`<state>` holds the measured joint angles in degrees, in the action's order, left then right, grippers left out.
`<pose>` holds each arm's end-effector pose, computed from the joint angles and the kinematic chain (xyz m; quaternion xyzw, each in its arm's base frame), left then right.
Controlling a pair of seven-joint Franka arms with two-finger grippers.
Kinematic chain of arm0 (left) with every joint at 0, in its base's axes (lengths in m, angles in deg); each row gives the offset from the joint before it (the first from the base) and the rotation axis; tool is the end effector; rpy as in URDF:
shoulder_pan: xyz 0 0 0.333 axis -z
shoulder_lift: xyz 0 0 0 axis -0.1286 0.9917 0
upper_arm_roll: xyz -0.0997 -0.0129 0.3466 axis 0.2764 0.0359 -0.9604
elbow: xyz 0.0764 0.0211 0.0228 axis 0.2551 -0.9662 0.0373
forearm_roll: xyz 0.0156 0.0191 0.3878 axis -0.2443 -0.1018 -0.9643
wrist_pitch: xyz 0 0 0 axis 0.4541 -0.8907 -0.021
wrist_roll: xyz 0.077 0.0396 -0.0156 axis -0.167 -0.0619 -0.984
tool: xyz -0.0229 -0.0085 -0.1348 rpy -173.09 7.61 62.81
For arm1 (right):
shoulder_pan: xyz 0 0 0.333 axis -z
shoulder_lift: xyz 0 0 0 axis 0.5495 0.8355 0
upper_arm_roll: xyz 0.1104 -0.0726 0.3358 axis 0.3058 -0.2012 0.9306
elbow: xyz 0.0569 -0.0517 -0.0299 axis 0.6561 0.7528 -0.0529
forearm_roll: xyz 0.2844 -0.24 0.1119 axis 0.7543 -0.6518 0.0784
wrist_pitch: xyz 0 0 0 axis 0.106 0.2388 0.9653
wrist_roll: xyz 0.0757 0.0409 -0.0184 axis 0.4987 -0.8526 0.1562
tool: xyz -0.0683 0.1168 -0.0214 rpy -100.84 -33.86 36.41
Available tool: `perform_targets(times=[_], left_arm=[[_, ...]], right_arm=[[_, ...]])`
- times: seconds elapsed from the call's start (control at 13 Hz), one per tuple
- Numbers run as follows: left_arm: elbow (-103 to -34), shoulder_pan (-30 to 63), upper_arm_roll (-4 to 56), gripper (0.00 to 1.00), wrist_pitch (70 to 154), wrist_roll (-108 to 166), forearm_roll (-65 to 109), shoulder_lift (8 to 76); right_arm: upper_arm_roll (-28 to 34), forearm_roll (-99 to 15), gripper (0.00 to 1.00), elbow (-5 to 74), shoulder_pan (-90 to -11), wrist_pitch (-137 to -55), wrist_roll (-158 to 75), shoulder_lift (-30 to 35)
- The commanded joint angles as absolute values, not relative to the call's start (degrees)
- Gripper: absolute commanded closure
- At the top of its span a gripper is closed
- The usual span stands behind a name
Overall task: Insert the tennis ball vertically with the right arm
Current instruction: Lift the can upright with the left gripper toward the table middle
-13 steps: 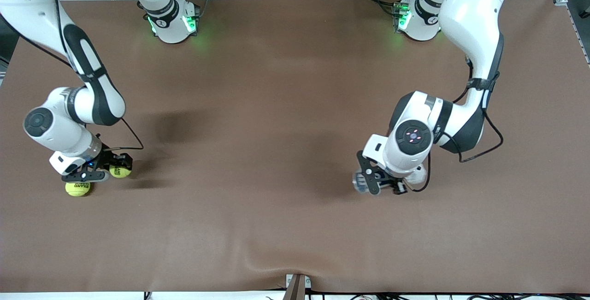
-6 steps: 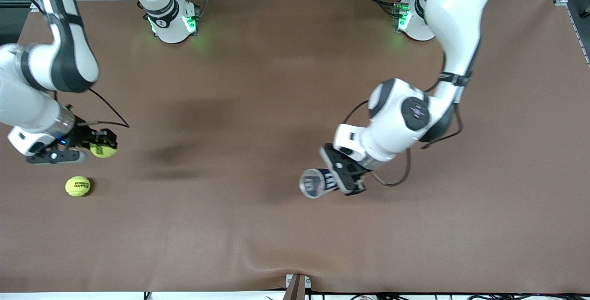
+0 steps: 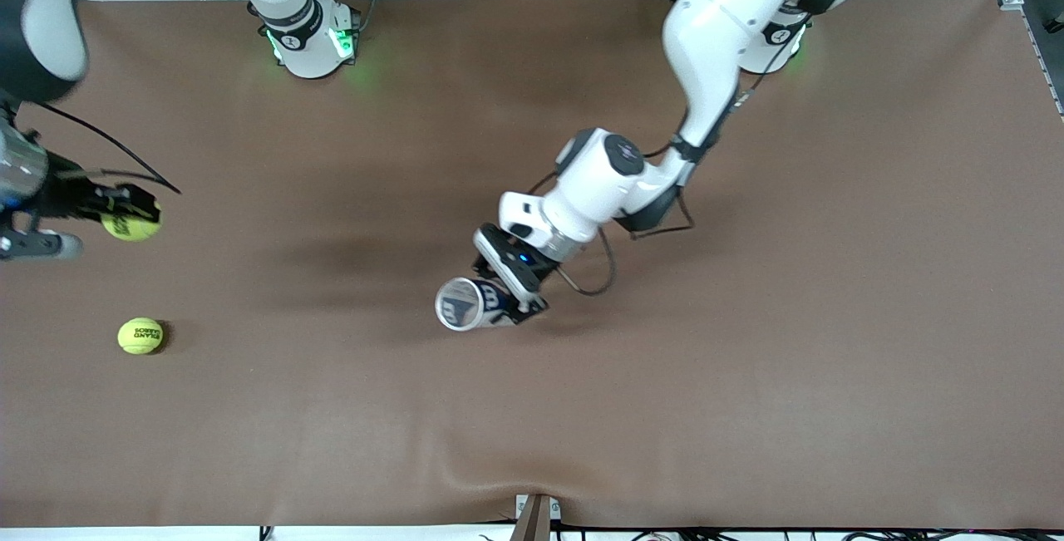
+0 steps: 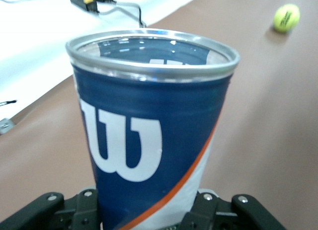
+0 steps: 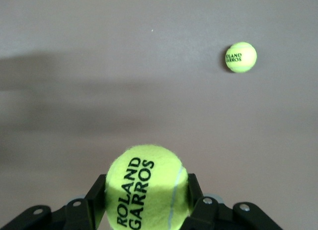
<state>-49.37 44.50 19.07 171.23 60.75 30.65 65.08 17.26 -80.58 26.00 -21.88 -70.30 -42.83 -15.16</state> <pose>0.6045 -0.5686 0.3024 0.8303 -0.3778 0.3571 0.2010 0.5777 -0.0348 0.5753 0.9981 0.0119 -0.0607 0.0057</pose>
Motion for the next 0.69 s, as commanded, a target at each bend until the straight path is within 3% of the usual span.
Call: perform_targets(times=[0.0,0.23,0.62], left_arm=[[-46.89,47.72,18.77,0.51,180.39,55.46,32.18,69.08],[-46.89,52.21,18.86,0.51,192.26,51.76,32.18,74.62],[-46.8,55.02,18.69,0.51,198.44,51.49,32.18,78.67]], right_arm=[[17.36,-79.88,1.0,19.55,-22.35,-63.49,-44.04,-15.67],[17.27,-79.88,1.0,18.92,-23.58,-62.68,-46.41,-15.15],[17.1,-80.06,1.0,18.92,-24.01,-62.76,-46.76,-15.06]])
